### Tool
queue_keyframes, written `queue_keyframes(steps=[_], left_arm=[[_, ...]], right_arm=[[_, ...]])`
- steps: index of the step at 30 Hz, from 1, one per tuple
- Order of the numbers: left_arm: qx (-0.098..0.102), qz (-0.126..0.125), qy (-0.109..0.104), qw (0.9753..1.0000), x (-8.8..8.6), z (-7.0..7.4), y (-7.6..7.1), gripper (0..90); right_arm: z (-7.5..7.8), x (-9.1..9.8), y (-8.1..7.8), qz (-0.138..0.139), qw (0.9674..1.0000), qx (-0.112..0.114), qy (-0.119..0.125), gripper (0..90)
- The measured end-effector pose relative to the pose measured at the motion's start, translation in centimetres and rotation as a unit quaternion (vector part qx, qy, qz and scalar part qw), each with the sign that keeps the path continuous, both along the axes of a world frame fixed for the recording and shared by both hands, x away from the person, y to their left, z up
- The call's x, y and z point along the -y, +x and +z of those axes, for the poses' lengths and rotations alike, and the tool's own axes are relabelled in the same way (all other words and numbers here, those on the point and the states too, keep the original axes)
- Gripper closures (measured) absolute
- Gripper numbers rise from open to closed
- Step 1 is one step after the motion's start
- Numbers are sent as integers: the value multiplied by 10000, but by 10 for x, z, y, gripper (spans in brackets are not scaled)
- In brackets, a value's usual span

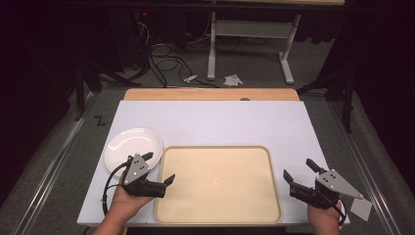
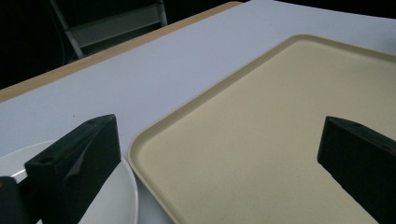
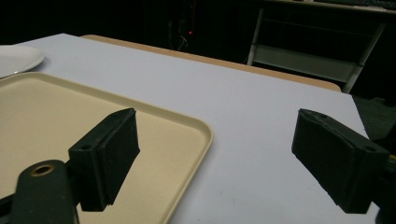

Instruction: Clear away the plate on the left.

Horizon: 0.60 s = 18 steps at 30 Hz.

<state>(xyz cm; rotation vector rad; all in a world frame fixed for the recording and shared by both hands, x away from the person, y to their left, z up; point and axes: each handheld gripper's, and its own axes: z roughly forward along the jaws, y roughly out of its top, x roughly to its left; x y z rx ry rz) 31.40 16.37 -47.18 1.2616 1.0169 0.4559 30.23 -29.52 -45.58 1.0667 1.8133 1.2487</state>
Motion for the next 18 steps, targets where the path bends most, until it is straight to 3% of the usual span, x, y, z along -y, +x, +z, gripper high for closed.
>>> queue_keyframes(steps=[13, 16, 18], left_arm=[[-57, -19, -37, 10000, -4, -1, 2, 0], [-81, 32, -174, 9998, -8, 0, 4, 0], [-67, 52, -150, 9999, -9, 0, 4, 0]], right_arm=[[0, 1, 1, -20, 10000, 33, -40, 157], [-2, 2, 1, -116, 9999, -14, 12, 160], [-3, 4, 2, -233, 9997, -11, 55, 160]])
